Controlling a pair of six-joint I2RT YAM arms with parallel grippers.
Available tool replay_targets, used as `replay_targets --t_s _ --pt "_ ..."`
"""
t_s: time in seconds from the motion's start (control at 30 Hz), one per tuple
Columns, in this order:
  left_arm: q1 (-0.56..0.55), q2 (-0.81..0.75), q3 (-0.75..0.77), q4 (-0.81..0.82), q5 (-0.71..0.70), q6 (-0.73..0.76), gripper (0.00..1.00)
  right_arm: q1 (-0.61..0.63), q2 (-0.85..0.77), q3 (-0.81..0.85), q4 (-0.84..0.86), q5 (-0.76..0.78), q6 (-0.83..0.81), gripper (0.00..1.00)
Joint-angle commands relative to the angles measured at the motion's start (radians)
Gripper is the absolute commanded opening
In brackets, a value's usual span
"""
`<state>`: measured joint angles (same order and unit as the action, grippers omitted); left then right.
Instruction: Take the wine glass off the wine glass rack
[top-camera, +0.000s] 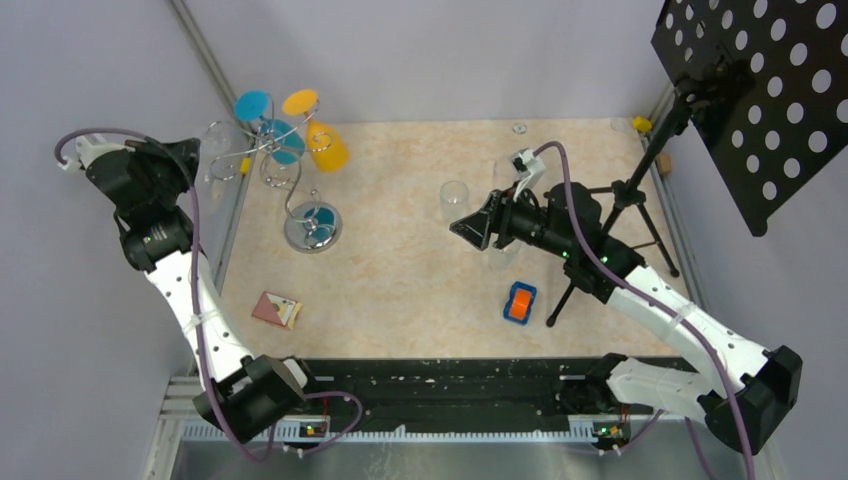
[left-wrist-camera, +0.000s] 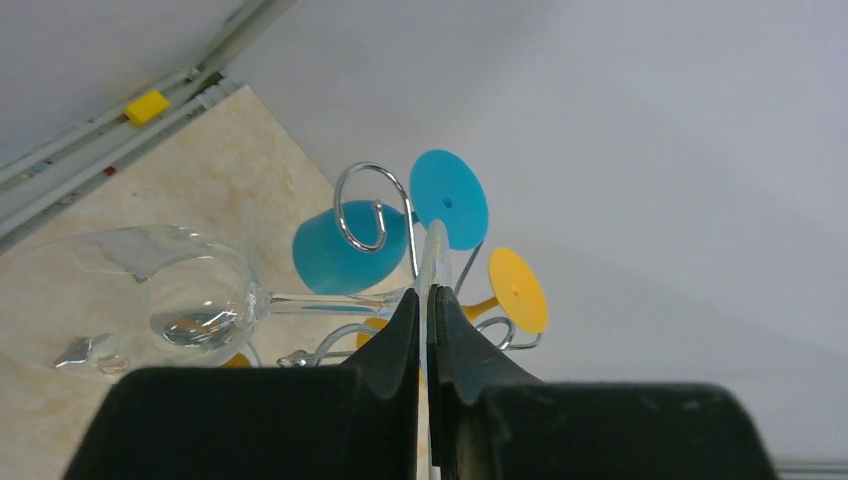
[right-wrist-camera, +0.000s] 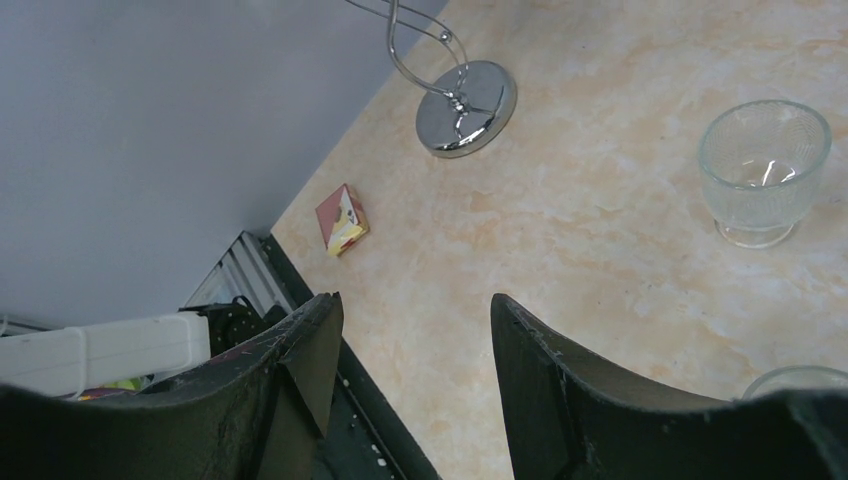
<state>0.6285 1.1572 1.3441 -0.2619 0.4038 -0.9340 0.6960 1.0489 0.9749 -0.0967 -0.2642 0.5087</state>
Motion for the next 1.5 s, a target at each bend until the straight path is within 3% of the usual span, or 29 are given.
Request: replay_targets --t_s 0.0,0.37,0.7,0.93,1.13,1.27,1.47 --pt "0.01 -0.07 0.016 -0.001 -0.114 0.098 0.0 -0.007 -0.026 0.0 0.035 -0.013 0.01 0.58" --pt "0.011 -0.188 0.149 -0.184 -0.263 0.237 0.0 -0.007 -0.031 0.014 0.028 -0.017 0.031 0.58" --pt "0.003 -0.211 0.382 -0.286 -0.098 0.201 0.0 -0.007 -0.021 0.038 0.03 -0.03 0.043 0.58" --pt "-0.063 -0.216 0.335 -0.086 0.221 -0.066 0.0 -0.007 -0.053 0.0 0.125 -0.068 0.035 0.62" --pt "-0.107 -0.2 0.265 0.186 0.386 -0.348 0.0 -0.007 -0.077 -0.02 0.176 -0.079 0.014 0.62" --pt "-0.172 -0.196 0.167 0.369 0.415 -0.516 0.0 -0.006 -0.141 -0.095 0.398 -0.097 0.023 0.62" --pt "-0.377 -0.185 0.119 0.421 0.396 -0.564 0.0 -0.001 -0.124 -0.096 0.575 -0.123 -0.006 0.63"
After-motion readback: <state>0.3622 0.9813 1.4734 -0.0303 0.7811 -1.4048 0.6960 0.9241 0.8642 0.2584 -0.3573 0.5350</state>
